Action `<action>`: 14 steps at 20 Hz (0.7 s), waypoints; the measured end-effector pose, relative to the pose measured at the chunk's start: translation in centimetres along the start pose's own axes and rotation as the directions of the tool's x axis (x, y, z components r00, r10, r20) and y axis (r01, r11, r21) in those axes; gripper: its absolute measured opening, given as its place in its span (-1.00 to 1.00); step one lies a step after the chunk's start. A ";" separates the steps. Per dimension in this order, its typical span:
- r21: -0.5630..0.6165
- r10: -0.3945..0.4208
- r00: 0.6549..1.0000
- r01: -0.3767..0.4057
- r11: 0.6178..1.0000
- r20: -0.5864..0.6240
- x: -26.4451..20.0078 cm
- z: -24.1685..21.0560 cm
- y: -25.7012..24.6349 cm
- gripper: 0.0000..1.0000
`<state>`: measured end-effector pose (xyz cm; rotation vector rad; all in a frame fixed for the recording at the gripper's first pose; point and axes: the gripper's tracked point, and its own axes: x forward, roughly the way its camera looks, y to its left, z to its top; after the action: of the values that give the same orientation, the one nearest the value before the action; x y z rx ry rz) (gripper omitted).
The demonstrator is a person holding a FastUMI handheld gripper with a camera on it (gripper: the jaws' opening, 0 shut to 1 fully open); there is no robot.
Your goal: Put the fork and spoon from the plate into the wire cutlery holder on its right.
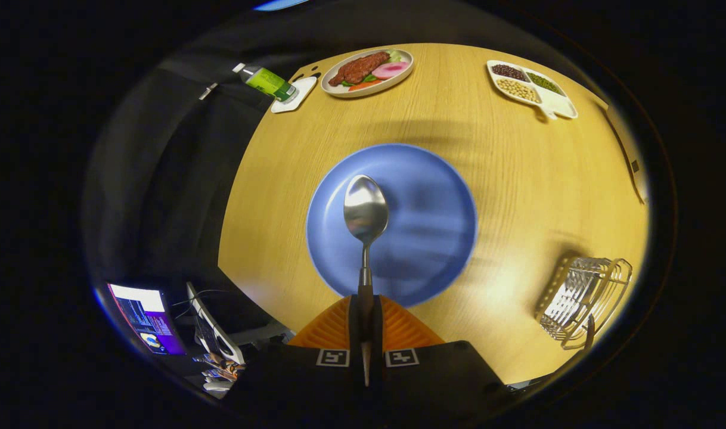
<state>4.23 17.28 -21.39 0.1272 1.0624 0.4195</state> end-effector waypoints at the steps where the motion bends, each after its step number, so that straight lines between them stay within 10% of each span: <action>1: 0.003 0.004 1.000 -0.004 1.000 0.005 -1.5 -0.2 -0.5 -0.86; 14: -0.046 -0.198 0.970 0.194 0.980 -0.142 -16.2 -5.2 -12.2 -0.86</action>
<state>-3.73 -0.75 -14.30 -0.0380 1.1999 0.2693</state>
